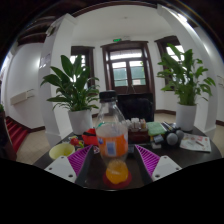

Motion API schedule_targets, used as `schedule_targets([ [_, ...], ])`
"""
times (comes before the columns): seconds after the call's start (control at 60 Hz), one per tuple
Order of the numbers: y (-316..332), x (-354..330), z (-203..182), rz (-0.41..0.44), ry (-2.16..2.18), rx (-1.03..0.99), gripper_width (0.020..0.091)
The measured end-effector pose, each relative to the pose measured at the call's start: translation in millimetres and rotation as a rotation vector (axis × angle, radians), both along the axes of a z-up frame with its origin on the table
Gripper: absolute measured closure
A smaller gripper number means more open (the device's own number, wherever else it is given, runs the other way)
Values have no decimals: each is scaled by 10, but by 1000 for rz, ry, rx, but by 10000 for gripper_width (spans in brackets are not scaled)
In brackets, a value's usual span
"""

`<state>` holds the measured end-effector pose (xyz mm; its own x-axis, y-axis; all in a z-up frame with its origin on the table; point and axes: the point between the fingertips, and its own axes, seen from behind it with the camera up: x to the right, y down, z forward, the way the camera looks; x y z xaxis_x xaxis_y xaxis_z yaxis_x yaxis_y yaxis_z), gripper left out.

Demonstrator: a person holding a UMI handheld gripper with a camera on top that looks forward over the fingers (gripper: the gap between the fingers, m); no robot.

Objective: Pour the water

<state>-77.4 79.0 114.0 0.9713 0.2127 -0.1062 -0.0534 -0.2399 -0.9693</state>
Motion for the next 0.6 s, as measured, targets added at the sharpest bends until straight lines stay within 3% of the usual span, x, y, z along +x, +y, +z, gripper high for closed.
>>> schedule_targets([
  [0.283, -1314, 258, -336, -111, -14, -101, 276],
  [0.6, -1977, 418, 168, -168, -25, -58, 275],
])
